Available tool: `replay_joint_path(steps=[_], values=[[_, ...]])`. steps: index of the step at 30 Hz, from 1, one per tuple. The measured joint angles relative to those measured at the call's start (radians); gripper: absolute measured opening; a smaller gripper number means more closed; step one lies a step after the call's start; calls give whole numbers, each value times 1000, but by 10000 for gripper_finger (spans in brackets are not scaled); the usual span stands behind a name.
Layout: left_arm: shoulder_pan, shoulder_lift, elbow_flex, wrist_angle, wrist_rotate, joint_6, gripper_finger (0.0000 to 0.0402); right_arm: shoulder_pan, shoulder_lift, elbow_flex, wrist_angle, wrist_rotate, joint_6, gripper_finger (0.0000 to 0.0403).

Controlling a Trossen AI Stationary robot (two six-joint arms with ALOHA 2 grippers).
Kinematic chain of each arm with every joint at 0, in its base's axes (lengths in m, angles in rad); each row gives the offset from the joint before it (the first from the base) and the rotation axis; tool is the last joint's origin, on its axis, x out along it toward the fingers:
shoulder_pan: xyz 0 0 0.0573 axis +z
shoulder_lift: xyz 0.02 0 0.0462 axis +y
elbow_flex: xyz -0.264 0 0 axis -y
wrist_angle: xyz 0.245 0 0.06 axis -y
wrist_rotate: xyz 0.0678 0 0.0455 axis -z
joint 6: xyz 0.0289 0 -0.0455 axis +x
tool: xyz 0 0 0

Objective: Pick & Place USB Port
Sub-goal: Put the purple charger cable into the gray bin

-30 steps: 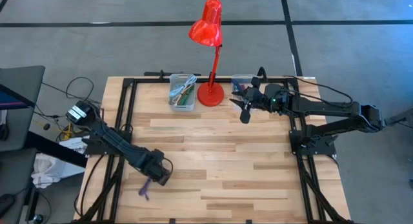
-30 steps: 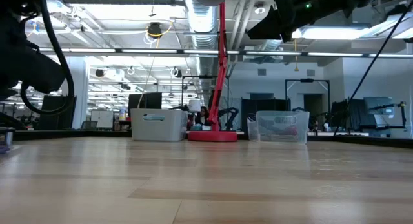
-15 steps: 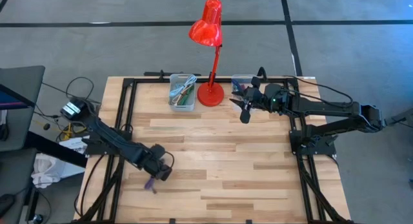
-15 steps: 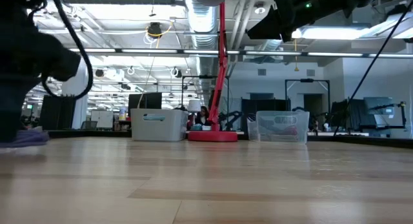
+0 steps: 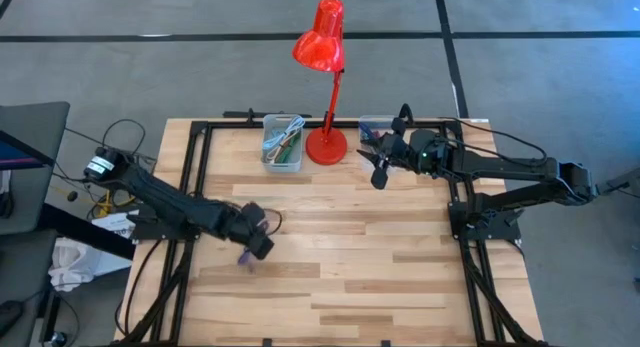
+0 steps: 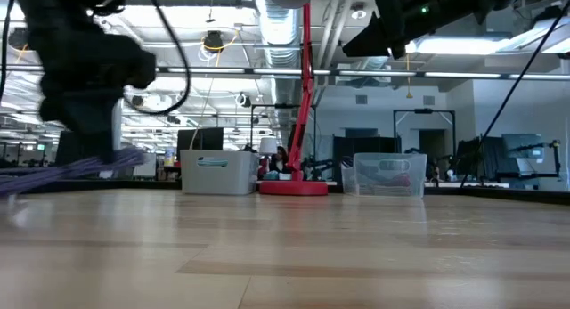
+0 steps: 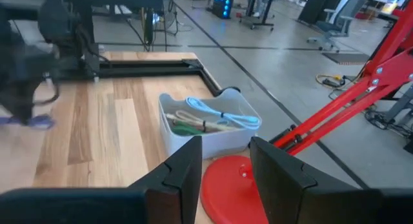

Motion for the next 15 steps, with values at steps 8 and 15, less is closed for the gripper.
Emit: replay_joint_path(steps=[8,15], values=[[126,-148,1,145,-132,371,8,7,-20,0,-38,-8,-15,124],[169,-259,2,209,-293,671,8,17,-94,0,-75,-16,-34,124]])
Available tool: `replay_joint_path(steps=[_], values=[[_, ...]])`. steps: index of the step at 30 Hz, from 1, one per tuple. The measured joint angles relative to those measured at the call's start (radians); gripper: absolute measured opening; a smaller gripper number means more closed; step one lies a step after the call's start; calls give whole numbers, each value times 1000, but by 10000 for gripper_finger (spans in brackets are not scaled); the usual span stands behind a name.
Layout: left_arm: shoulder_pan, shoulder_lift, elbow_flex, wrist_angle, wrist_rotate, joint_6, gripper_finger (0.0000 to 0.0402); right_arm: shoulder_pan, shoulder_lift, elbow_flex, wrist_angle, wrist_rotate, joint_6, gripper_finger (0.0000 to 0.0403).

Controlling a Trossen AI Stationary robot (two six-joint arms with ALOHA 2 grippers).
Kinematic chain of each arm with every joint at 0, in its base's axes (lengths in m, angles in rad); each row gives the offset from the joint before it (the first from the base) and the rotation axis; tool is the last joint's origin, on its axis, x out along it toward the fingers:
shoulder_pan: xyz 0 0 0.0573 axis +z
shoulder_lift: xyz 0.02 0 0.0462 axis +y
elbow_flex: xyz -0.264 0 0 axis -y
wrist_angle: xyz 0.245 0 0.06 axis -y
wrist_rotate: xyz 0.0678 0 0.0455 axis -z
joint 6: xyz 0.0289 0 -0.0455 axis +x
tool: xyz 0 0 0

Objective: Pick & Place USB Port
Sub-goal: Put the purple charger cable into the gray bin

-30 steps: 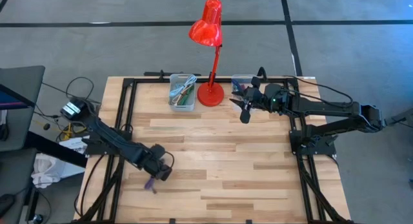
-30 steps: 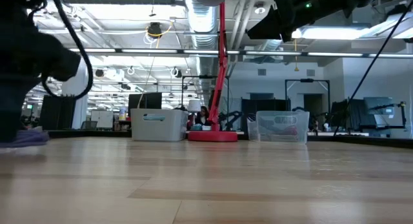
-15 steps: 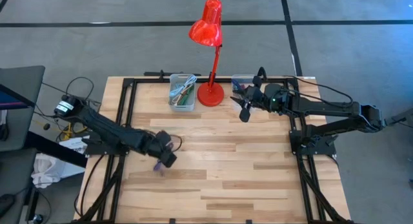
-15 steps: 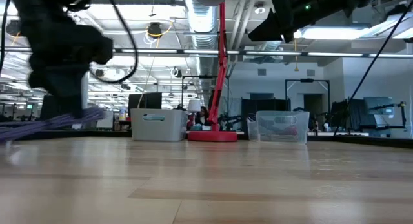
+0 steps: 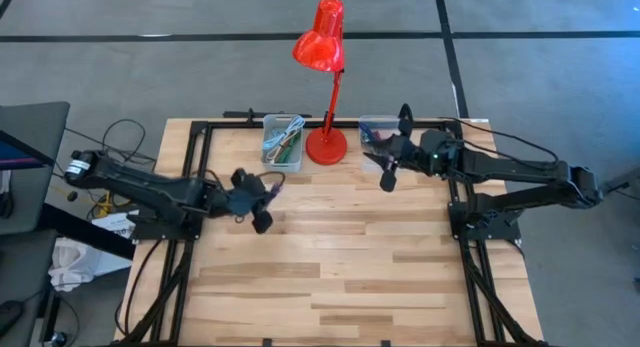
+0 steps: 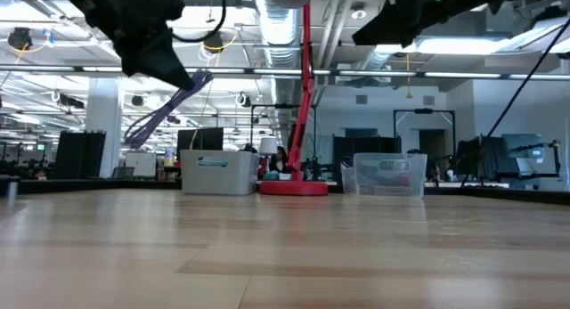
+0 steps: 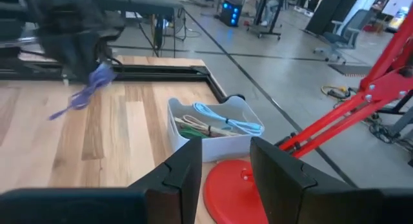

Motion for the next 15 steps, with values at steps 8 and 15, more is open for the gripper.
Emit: replay_joint_path(steps=[8,15], values=[[166,-33,0,201,-54,328,8,7,-82,0,-143,1,25,124],[389,-13,2,390,-17,507,8,44,-143,0,-207,14,35,124]])
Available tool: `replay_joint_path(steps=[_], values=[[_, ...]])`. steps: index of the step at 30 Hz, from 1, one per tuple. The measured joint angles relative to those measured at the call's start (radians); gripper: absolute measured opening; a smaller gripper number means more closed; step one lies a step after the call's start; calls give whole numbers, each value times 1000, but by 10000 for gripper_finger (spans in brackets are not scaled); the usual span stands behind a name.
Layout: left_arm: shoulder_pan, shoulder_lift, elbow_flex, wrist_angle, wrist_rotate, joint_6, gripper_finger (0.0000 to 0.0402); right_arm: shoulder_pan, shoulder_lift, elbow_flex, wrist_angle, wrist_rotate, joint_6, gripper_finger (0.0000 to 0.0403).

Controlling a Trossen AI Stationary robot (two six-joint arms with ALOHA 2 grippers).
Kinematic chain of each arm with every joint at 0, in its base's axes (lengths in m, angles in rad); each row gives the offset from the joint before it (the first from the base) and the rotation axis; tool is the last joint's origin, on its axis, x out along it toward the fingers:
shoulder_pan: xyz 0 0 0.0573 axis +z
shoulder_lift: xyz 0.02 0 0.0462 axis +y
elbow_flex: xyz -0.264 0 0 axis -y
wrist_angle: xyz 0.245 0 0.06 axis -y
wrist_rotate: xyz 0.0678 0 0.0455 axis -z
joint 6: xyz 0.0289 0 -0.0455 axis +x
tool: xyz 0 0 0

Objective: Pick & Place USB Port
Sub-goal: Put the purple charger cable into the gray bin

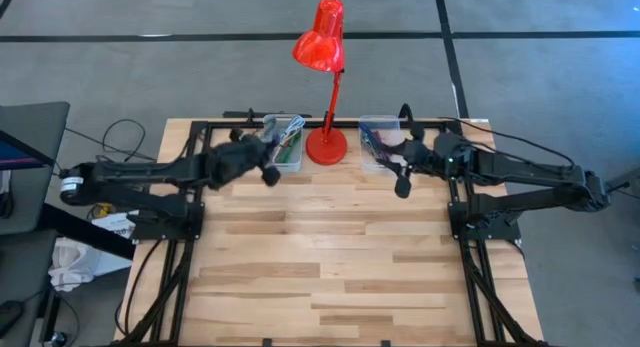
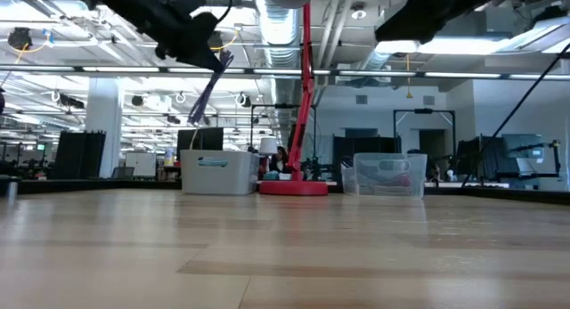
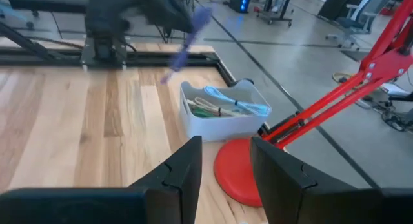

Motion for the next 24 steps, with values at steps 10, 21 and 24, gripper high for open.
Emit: replay_joint_path(steps=[10,21,24], values=[[305,162,0,263,324,14,8,21,-68,0,-13,2,-8,124],[486,362,0,399,512,-45,8,21,-94,0,-41,3,-8,124],[510,400,0,420,549,-71,8,21,-94,0,-41,2,-8,124]])
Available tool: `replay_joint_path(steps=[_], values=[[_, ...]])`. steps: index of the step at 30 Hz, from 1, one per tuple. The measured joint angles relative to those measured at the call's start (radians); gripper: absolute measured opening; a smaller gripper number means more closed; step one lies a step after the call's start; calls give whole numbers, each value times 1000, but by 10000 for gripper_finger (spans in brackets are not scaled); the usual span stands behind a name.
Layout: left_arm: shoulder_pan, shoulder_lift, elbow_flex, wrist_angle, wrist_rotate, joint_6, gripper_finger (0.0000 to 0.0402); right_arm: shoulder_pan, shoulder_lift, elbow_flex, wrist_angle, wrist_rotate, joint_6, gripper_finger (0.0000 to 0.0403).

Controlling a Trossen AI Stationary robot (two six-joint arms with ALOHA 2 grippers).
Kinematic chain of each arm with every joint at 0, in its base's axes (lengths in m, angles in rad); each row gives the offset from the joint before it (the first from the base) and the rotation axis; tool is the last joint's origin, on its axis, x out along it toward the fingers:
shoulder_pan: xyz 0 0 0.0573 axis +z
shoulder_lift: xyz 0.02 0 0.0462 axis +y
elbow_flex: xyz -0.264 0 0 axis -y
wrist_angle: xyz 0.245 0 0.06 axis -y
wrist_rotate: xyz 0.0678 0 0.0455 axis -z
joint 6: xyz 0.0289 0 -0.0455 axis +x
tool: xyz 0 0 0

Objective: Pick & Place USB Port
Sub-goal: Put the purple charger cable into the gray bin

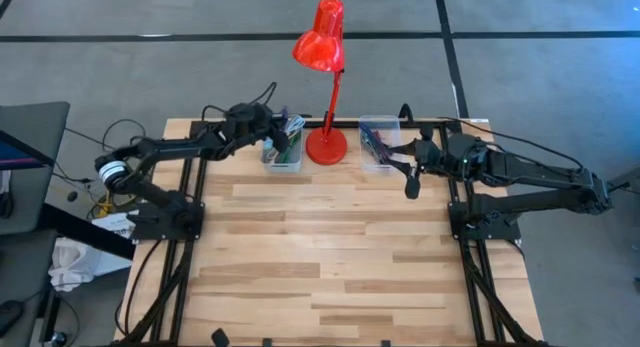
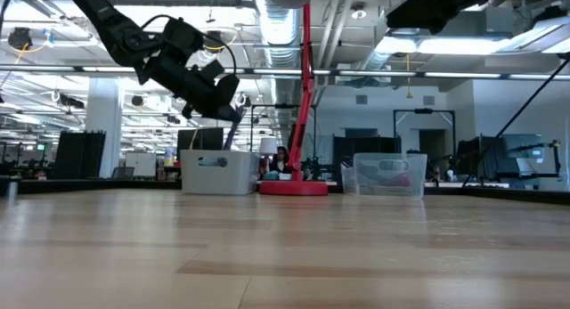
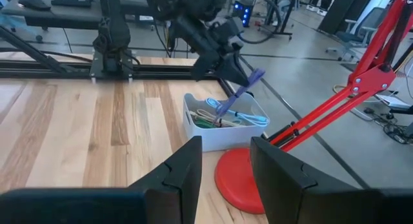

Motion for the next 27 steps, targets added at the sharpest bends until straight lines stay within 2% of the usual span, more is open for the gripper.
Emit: replay_joint_path(steps=[9,19,27], values=[[16,62,0,26,68,-14,8,0,0,0,0,0,0,124],[18,64,0,26,64,-14,8,0,0,0,-2,0,0,124],[50,64,0,26,41,-63,24,0,0,0,-4,0,0,124]])
